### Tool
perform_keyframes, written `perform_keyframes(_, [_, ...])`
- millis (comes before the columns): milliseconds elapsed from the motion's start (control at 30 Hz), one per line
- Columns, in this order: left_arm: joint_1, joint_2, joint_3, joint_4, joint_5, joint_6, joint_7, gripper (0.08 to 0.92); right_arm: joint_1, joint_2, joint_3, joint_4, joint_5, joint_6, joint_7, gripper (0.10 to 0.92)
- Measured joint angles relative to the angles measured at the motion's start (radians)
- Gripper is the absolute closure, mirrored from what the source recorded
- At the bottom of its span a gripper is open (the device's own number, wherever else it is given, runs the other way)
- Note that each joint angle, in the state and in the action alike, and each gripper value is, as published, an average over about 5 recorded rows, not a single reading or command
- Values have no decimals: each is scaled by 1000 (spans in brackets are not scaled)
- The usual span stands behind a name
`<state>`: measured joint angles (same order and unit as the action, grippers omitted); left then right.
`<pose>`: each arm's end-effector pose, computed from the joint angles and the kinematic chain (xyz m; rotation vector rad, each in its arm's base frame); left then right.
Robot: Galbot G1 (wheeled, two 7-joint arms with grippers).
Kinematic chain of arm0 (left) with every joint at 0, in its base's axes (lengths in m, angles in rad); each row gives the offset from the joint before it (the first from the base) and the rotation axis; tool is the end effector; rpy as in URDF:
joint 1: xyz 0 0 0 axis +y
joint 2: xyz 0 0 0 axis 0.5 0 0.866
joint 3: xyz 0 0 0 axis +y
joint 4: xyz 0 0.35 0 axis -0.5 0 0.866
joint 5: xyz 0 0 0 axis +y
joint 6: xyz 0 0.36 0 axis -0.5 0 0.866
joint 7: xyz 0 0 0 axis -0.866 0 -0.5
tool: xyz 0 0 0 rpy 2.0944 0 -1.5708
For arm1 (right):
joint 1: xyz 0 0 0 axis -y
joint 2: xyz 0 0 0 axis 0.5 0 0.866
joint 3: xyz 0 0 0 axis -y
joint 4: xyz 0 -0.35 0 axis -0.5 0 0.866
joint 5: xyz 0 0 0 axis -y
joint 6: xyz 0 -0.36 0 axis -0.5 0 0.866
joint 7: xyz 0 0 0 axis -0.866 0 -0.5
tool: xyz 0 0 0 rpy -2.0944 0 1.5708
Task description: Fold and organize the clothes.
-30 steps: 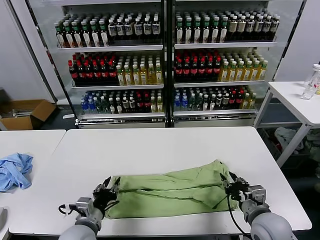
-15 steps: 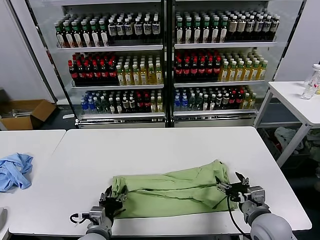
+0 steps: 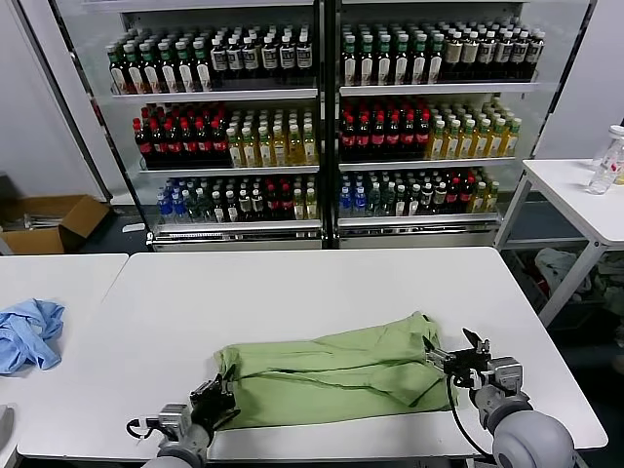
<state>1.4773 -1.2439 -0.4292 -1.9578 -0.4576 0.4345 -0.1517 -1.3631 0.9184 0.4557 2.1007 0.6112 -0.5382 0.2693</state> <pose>0.2129 0.0390 -0.3319 -0.1178 -2.5899 0.1417 0.2491 -0.0853 -0.2354 0.1343 -2.6921 0.1686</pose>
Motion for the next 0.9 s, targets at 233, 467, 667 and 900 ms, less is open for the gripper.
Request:
perform_keyframes(233, [17,92,-153,26,-124,8,45,887,13,-2,0,-4,8,6,-3,203])
perform_keyframes(467, [13,198,-340,66,-223,20,64,887,10,-8,4,0,11,9,-5,203])
perform_keyframes(667, [6,222,-434,27,-407,50,57,887,19,-14,-7,-1,10,11,-6,203])
perform_keyframes(900, [-13,155,-417,-104,-671,76,35,887,27,-23,-17,-8,8,15,-11,203])
